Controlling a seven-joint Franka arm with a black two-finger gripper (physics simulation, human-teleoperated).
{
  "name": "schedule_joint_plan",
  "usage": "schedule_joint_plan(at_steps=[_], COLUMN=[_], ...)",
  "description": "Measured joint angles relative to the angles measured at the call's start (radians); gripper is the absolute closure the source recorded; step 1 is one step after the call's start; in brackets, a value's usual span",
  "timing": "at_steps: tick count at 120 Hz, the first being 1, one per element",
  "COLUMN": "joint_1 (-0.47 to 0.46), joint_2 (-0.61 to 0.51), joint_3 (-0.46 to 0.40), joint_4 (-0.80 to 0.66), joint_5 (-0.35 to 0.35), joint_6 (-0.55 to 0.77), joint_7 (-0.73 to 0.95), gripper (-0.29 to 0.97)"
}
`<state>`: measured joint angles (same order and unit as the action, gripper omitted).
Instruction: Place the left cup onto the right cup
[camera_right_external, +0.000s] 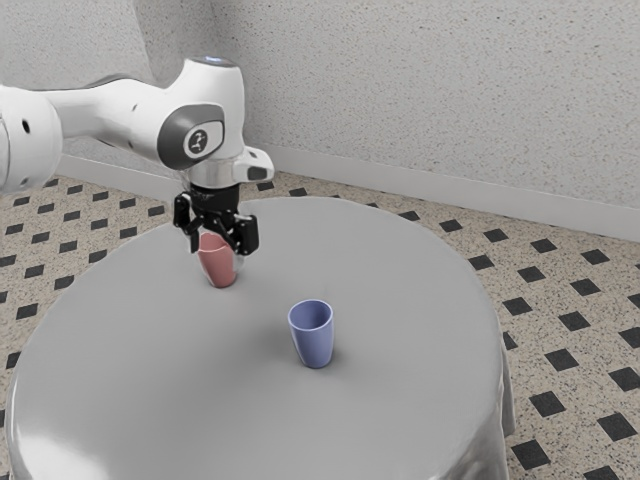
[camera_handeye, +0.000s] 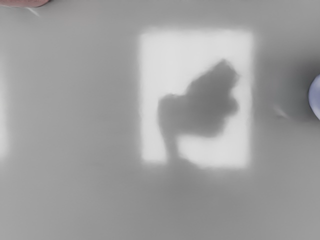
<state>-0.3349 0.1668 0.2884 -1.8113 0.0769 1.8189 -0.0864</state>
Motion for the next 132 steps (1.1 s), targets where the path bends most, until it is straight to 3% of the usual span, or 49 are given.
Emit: schedule_joint_plan(at_steps=[36,78,132], joint_1=[0.018,0.082,0.171], joint_2=[0.082,0.324,0.354], joint_3=[-0.008,-0.017,-0.026], joint_4=[0.09,0.451,0.461], joint_5=[-0.017,-0.103,-0.139], joint_6=[0.03,-0.112,-0.163], joint_7=[0.0,0.011,0.059], gripper=[0.0,0.0,0.0])
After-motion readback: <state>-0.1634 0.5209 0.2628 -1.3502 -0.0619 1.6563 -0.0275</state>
